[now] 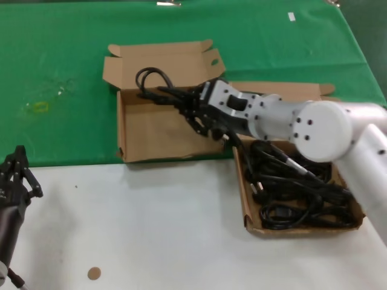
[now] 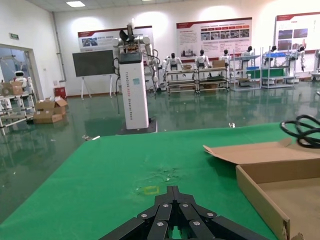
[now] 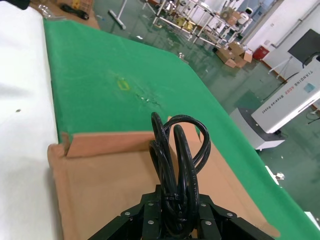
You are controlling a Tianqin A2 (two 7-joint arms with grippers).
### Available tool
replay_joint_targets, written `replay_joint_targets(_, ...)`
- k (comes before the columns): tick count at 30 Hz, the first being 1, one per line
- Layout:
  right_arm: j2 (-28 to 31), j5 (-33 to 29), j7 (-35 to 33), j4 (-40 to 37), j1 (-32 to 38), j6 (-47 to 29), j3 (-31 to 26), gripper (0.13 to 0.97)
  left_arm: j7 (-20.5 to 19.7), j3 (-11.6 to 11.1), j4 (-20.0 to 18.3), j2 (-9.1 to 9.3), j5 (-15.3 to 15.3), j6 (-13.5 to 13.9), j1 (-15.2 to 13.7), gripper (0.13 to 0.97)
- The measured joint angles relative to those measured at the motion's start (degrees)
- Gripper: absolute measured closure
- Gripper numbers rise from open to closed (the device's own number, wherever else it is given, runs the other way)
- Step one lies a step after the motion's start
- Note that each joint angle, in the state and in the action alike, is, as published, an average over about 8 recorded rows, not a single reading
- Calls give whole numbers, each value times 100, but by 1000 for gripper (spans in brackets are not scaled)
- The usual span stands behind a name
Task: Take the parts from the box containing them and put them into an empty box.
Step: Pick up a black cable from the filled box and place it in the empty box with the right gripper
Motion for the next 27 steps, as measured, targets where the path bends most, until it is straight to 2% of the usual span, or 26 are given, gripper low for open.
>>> replay_joint_targets(12, -608, 175, -538, -1357, 512, 461, -84, 856, 0, 0, 0, 0, 0, 0, 0, 953)
replay_joint_targets(27, -693, 473, -1134, -2057, 715, 698, -196, 829, 0, 0, 0, 0, 0, 0, 0, 953)
